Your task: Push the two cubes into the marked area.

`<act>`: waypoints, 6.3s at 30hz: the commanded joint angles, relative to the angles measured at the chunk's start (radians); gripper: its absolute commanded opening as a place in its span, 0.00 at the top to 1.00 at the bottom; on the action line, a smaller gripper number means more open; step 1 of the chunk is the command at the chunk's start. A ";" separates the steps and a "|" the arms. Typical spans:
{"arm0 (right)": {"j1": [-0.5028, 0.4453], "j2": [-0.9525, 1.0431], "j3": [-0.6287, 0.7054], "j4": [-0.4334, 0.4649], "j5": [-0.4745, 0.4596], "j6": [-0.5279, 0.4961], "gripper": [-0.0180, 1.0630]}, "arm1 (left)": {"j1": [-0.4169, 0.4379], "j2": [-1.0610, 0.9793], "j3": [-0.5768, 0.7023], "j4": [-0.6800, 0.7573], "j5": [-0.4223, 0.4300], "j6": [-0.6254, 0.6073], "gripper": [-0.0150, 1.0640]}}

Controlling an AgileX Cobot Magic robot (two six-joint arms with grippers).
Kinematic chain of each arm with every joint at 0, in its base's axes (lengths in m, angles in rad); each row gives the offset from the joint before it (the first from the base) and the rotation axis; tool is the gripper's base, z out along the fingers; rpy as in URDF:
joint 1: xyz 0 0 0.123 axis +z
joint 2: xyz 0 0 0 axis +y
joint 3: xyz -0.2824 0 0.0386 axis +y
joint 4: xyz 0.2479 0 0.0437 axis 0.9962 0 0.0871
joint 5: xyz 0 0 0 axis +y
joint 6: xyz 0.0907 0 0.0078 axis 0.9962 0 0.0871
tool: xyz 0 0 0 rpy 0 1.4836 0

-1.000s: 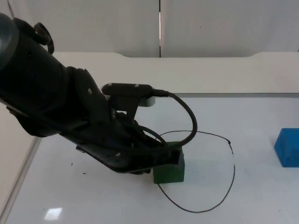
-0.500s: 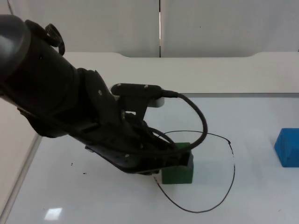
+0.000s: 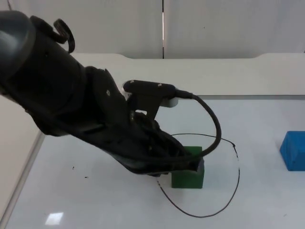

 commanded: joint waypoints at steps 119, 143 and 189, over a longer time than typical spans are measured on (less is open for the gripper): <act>0.006 0.617 0.104 -0.021 -0.329 -0.034 0.98 | 0.785 -1.874 0.512 0.402 0.517 -0.185 0.99; 0.019 0.722 0.164 -0.001 -0.448 -0.019 0.98 | 0.785 -1.874 0.512 0.398 0.517 -0.185 0.99; 0.158 0.718 0.164 0.029 -0.513 0.045 0.98 | 0.785 -1.874 0.512 0.383 0.517 -0.177 0.99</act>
